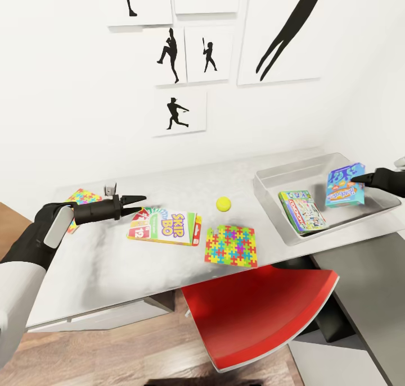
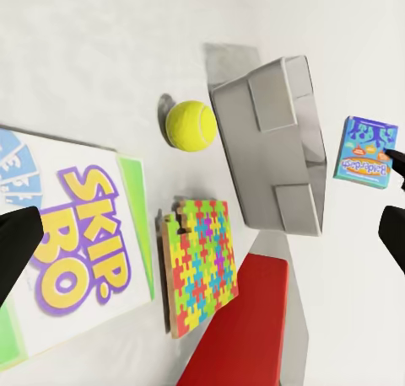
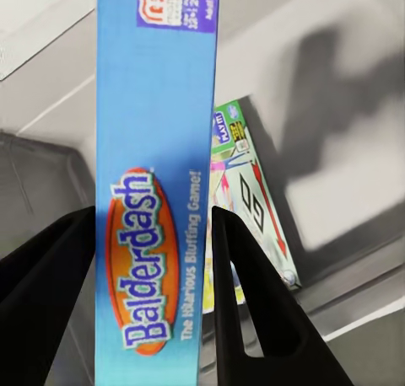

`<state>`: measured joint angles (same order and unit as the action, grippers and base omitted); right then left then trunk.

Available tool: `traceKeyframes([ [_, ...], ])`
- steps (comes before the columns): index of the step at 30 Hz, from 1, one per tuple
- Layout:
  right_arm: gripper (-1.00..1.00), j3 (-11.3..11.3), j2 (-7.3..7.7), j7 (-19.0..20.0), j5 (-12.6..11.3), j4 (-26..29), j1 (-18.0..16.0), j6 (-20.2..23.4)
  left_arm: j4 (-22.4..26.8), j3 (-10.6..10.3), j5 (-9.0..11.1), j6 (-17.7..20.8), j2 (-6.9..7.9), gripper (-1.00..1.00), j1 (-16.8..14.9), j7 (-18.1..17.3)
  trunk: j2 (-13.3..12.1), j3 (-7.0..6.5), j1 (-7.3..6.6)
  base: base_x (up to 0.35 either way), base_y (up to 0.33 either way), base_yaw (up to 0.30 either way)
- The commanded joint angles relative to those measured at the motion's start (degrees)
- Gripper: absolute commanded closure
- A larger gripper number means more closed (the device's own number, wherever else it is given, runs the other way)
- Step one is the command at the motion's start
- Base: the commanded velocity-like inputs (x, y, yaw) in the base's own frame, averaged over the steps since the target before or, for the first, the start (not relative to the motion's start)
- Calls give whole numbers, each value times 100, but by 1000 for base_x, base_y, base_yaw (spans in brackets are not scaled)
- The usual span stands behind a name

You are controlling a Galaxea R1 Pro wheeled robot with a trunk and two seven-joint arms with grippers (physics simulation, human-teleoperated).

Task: Put all the toys in the child's room - the three board games (two on the bed and one on the table), the two jigsaw puzzles on the table, and the tennis ball on the table - inside the toy box on the table in the child's room.

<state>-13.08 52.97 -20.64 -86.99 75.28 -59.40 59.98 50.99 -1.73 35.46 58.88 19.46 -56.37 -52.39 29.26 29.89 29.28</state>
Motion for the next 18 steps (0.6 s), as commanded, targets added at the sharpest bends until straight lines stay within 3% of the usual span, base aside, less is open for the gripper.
traceKeyframes([
  [1, 100, 3, 5, -60, -64, 3, -10, 2, -2, -12, 4, 19, 5, -100, -6, -17, 9, 8, 3, 0, 0, 0],
  [8, 100, 134, 3, -74, -58, 3, -6, 2, 22, -12, 4, 27, 1, -100, 0, -17, 9, 8, 3, 0, 0, 0],
  [18, 100, 149, -18, -173, -46, -4, -1, 2, 25, -12, 4, 27, 0, -100, 3, -17, 9, 15, 3, 0, 0, 0],
])
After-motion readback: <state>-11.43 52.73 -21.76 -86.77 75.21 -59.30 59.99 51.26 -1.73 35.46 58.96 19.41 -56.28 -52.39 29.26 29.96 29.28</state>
